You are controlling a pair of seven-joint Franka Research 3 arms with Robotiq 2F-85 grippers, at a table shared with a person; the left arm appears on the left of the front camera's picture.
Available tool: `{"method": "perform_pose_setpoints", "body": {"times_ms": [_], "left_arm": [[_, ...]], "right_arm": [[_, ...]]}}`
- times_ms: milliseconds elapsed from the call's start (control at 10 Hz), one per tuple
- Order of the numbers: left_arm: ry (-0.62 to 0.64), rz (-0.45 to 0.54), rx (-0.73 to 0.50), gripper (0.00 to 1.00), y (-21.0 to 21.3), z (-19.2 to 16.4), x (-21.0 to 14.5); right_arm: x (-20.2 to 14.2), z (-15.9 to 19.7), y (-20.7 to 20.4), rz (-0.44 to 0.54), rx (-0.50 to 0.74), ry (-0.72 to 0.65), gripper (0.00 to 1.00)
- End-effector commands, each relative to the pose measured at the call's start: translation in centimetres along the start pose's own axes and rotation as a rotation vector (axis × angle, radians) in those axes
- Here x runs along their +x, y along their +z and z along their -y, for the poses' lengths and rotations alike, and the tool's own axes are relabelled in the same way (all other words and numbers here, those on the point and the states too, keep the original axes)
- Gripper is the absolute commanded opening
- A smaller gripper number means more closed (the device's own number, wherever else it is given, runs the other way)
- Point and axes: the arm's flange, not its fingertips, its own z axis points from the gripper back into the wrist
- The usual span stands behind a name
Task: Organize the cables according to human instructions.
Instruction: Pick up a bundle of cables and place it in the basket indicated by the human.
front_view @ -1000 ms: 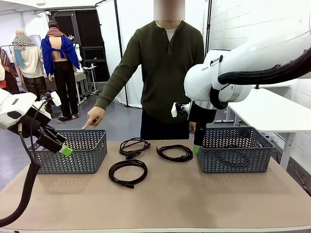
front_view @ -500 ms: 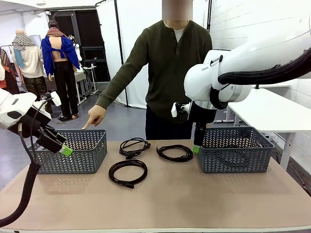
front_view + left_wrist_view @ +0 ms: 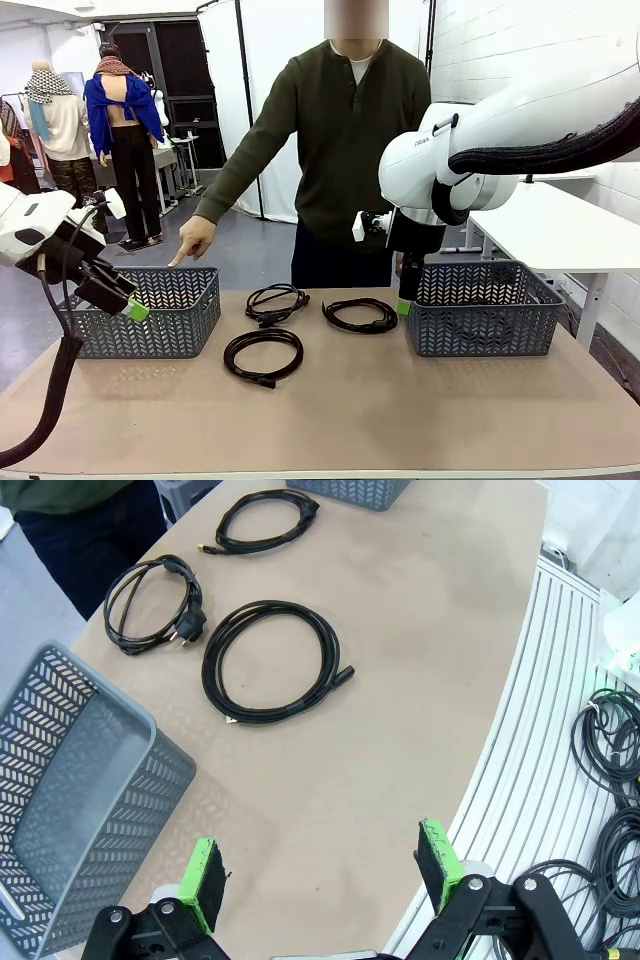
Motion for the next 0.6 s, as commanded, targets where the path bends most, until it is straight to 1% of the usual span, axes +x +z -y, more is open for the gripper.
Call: {"method": "perform_pose_setpoints", "body": {"times_ms": [0, 200, 400, 500], "left_arm": [[0.0, 0.0, 0.0, 1.0, 0.0, 0.0, 0.0], [-0.103, -0.097, -0.038, 1.0, -1.8, -0.4, 2.3], [-0.243, -0.208, -0.081, 1.0, -5.1, -0.8, 5.5], [-0.297, -0.234, -0.095, 1.0, -6.8, -0.7, 6.7]], "right_arm": [[0.1, 0.1, -0.1, 0.0, 0.0, -0.004, 1.0], [0.1, 0.1, -0.1, 0.0, 0.0, -0.004, 1.0], [0.1, 0.1, -0.1, 0.0, 0.0, -0.004, 1.0], [0.1, 0.1, -0.1, 0.0, 0.0, -0.004, 1.0]]}}
